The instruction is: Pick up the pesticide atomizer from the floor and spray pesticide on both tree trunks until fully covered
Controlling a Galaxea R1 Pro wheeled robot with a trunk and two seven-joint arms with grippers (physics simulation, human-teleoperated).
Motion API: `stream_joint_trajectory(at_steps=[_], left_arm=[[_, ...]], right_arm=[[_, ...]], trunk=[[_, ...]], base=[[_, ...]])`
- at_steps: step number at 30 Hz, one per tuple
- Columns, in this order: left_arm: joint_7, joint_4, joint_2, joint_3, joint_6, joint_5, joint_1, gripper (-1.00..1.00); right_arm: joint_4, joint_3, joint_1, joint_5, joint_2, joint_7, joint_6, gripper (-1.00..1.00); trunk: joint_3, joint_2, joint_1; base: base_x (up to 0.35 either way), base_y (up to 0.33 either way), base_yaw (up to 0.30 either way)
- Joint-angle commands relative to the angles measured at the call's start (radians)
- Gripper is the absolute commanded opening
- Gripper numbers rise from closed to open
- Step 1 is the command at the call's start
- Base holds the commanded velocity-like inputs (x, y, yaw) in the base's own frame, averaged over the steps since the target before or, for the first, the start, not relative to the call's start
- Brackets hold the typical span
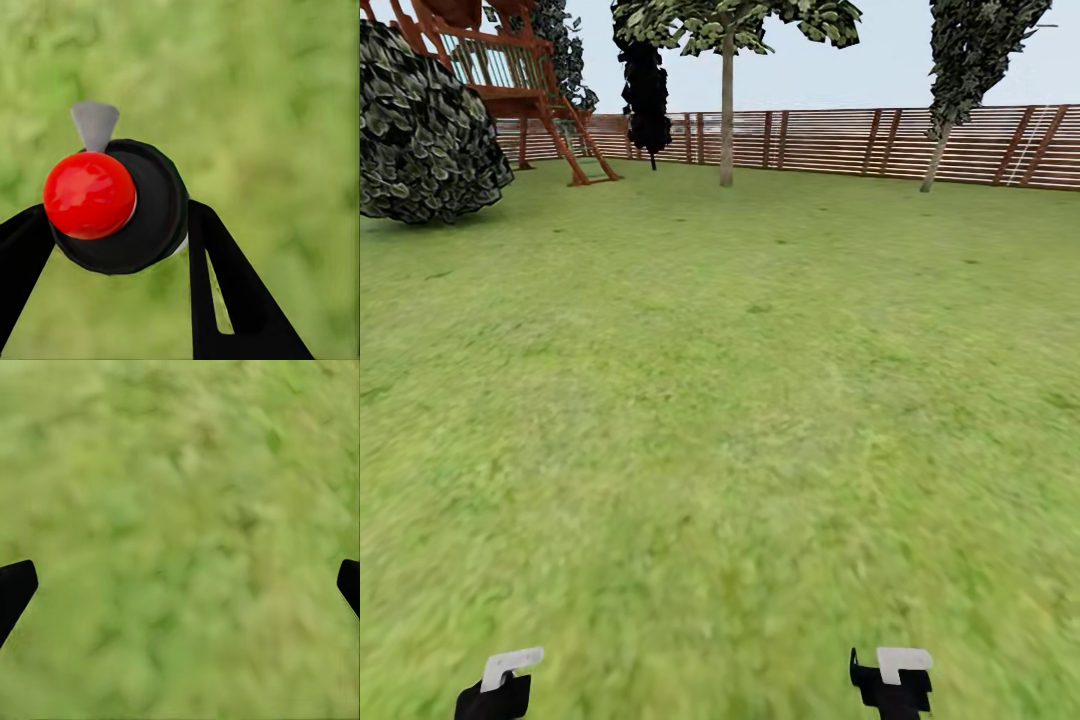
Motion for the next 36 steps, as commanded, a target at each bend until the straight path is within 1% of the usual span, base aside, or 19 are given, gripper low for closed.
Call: stream_joint_trajectory(at_steps=[1, 36], left_arm=[[0.0, 0.0, 0.0, 0.0, 0.0, 0.0, 0.0, -1.0], [0.0, 0.0, 0.0, 0.0, 0.0, 0.0, 0.0, -1.0]], right_arm=[[0.0, 0.0, 0.0, 0.001, 0.0, 0.0, 0.0, 1.0], [0.0, 0.0, 0.0, 0.0, 0.0, 0.0, 0.0, 1.0]], trunk=[[0.0, 0.0, 0.0], [0.0, 0.0, 0.0]], base=[[0.339, 0.0, 0.0], [0.339, 0.0, 0.0]])
